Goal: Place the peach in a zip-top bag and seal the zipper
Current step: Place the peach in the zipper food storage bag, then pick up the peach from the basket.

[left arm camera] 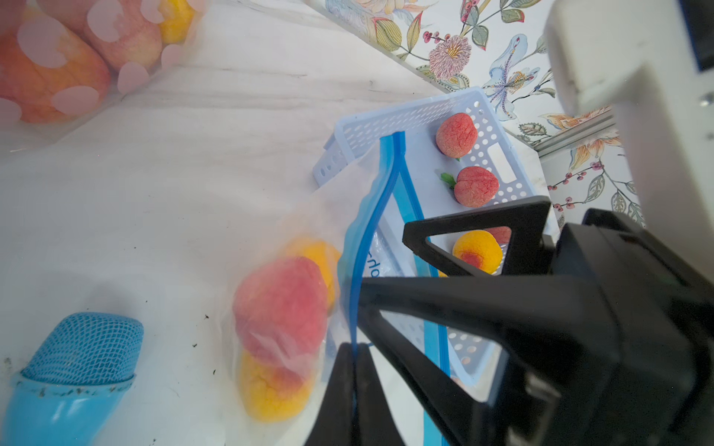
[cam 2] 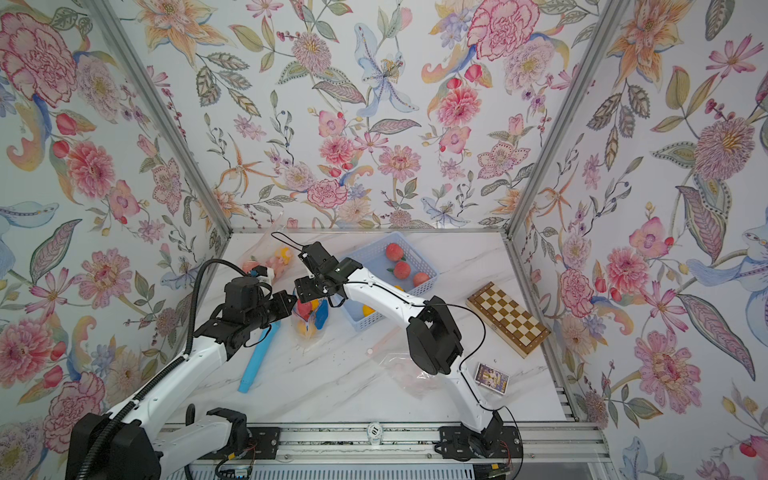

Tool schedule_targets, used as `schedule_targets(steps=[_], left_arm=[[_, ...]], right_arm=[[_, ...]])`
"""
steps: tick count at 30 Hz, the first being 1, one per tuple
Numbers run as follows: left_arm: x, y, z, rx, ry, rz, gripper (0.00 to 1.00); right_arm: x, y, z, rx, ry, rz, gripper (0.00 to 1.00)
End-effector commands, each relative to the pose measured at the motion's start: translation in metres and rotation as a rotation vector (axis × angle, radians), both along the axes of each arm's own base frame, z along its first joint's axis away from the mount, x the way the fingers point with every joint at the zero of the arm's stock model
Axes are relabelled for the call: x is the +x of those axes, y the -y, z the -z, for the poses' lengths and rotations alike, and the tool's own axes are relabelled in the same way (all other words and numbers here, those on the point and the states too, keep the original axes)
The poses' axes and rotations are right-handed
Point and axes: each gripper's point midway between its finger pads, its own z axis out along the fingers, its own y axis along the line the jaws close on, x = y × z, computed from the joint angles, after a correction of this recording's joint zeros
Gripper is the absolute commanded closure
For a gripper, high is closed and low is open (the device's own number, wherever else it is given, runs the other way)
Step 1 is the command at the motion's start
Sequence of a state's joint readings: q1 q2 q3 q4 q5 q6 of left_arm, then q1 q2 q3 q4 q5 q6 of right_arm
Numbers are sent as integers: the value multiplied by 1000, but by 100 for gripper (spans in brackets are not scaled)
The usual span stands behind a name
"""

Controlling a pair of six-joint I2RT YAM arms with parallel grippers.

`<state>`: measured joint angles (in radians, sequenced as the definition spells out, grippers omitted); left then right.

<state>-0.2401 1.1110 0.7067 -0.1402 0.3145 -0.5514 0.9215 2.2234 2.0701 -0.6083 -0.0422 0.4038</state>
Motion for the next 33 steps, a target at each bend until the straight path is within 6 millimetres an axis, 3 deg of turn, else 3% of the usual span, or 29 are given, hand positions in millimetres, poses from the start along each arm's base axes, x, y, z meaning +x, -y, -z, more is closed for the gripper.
schedule_targets(steps=[1,7,14,25,33], left_arm=[[-1,-1,6,-14,-13,-3,100],[0,-1,8,-13,-17,-2,100],[-1,0,9,-8,-17,5,100],[0,-1,9,-7,-16,3,100],[0,-1,11,-3,-19,2,100]], right_arm=[[2,9,-42,37,65,14,27],[11,34,-57,19,106,88,31],[36,85,-65,-40,164,226,31],[91,206,-33,-175,126,499,27],[126,275,1,-263,67,627,26]])
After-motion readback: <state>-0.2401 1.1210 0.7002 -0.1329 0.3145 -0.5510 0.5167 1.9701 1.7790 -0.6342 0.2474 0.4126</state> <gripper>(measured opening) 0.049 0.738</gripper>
